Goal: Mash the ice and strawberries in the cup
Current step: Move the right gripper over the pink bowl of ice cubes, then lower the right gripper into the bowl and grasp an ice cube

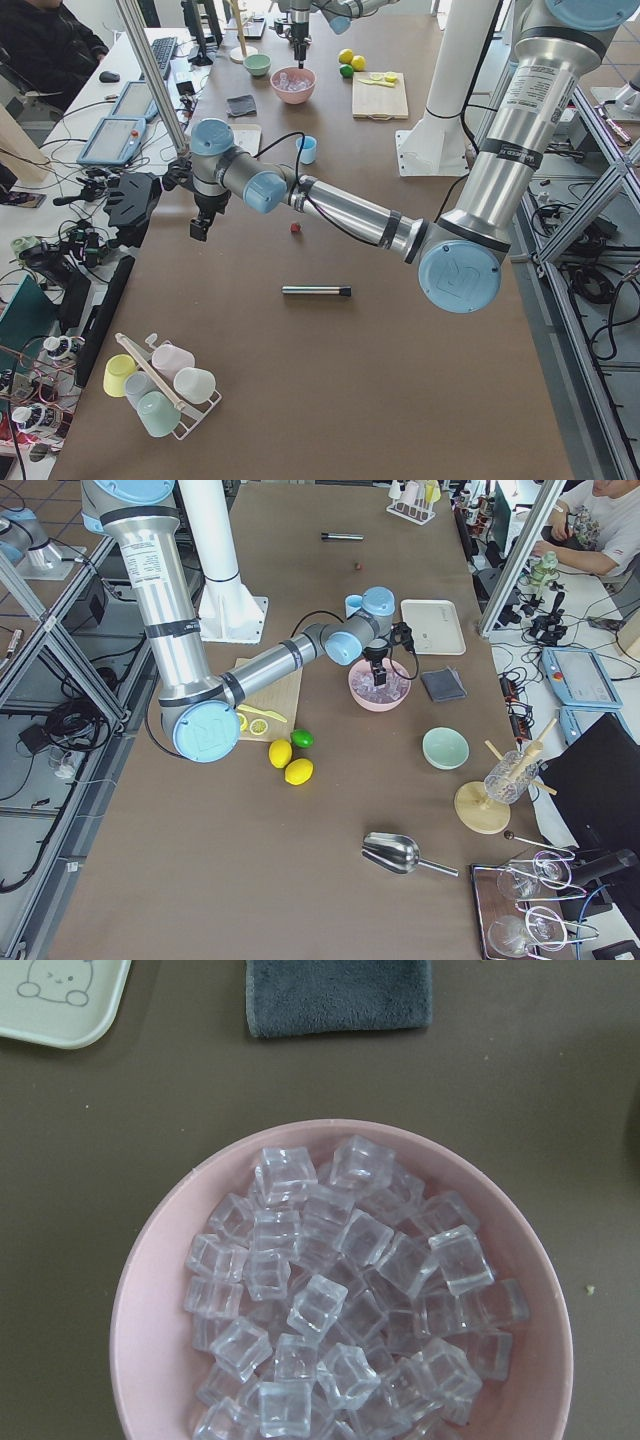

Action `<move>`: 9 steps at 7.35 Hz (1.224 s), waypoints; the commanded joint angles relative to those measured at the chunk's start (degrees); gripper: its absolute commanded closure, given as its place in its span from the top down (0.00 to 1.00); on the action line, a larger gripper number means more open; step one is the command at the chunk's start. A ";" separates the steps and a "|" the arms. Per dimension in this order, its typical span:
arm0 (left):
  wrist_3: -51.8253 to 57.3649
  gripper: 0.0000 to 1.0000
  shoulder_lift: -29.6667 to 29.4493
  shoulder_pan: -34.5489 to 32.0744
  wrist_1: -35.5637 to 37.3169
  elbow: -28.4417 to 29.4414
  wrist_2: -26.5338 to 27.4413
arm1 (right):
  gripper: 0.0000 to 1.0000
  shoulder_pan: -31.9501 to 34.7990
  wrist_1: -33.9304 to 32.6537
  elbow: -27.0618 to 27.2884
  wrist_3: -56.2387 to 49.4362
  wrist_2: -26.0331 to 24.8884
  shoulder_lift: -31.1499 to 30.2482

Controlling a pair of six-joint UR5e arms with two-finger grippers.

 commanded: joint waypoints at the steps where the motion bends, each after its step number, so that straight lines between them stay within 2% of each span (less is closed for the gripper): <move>1: 0.17 0.97 -1.24 0.68 0.08 0.74 0.19 | 0.99 -2.39 1.24 -2.87 0.45 -2.12 0.83; 2: 0.17 0.97 -1.42 0.68 0.08 1.52 0.28 | 0.99 -3.88 1.24 -6.10 0.53 -4.31 2.66; 3: 0.25 0.97 -1.51 0.68 0.08 1.70 0.28 | 0.99 -4.50 1.24 -6.49 0.53 -4.59 3.72; 8: 0.25 0.97 -3.27 0.68 0.08 3.02 -0.07 | 0.96 -5.48 1.24 -5.53 1.06 -6.71 2.77; 9: 0.25 0.97 -3.27 0.68 0.08 2.94 -0.24 | 0.94 -5.48 0.89 -3.35 1.15 -6.70 2.07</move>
